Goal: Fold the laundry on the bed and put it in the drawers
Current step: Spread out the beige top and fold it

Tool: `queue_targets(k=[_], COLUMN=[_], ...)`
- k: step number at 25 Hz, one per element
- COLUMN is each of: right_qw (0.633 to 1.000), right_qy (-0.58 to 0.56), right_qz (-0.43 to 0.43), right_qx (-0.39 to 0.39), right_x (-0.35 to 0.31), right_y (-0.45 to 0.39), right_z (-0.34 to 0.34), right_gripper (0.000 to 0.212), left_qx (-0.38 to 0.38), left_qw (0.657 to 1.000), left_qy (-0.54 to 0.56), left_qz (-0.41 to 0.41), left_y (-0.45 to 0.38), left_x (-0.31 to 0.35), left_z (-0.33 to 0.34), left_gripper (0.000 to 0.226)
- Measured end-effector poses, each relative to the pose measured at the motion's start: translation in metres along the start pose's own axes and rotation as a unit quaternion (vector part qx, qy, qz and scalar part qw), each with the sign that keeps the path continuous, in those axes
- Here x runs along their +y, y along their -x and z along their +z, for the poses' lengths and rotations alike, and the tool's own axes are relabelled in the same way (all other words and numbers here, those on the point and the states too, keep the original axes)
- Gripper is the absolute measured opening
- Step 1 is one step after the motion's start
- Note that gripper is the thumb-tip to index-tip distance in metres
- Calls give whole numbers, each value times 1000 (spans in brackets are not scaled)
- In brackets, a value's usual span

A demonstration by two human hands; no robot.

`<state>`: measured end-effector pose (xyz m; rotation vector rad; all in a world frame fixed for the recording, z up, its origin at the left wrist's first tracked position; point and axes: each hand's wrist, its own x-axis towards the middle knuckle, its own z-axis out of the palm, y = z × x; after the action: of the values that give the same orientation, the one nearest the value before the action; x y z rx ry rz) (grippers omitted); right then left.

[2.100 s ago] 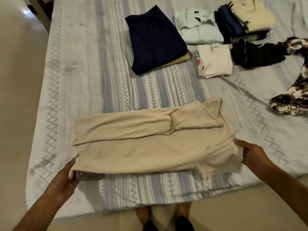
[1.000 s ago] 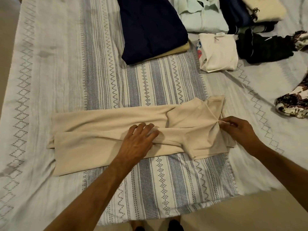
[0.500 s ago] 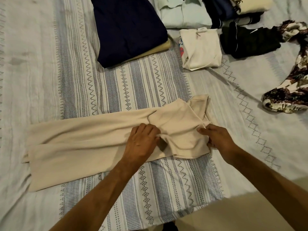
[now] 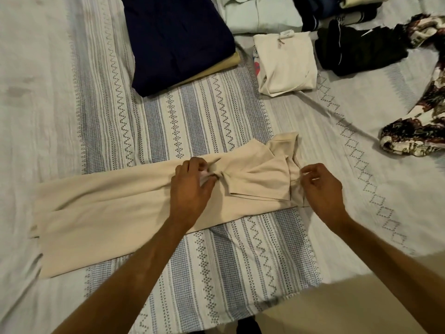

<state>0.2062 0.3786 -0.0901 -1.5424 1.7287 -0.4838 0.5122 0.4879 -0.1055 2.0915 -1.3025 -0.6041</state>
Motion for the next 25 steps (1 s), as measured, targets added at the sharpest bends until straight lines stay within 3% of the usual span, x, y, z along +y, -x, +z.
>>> queue_targets(k=[2,6,12,15,20,22,25], right_qw=[995,999,997,997,998,998,989], right_qy=[89,9,58,50,58,58,115], right_qz=[-35,38,-38,-53,-6,-33,-93], right_qx=[-4,-33,-23,-23,-30,-9,-18], right_x=[15,20,32,43,60,59,59], right_y=[13,26,35,45,51,53,51], right_z=[-2,-12,-19,-27,-33,-32,-28], right_gripper=[26,23,8,11,16,18,51], left_qx=[15,-108,-20,-34,-99,-79,-58], left_qw=[995,958,919,911,892,900,918], left_qy=[-73,-195,-262,-251,-261,-257,-258], left_qz=[73,180,295,326,356,342,294], left_y=[31,89,93,93,108,109,106], left_x=[2,-23,-30,-34,-45,-41,-29], left_z=[-3,-1,6,-1,-1,-2,1], left_gripper=[29,38,9,5,3,18,32])
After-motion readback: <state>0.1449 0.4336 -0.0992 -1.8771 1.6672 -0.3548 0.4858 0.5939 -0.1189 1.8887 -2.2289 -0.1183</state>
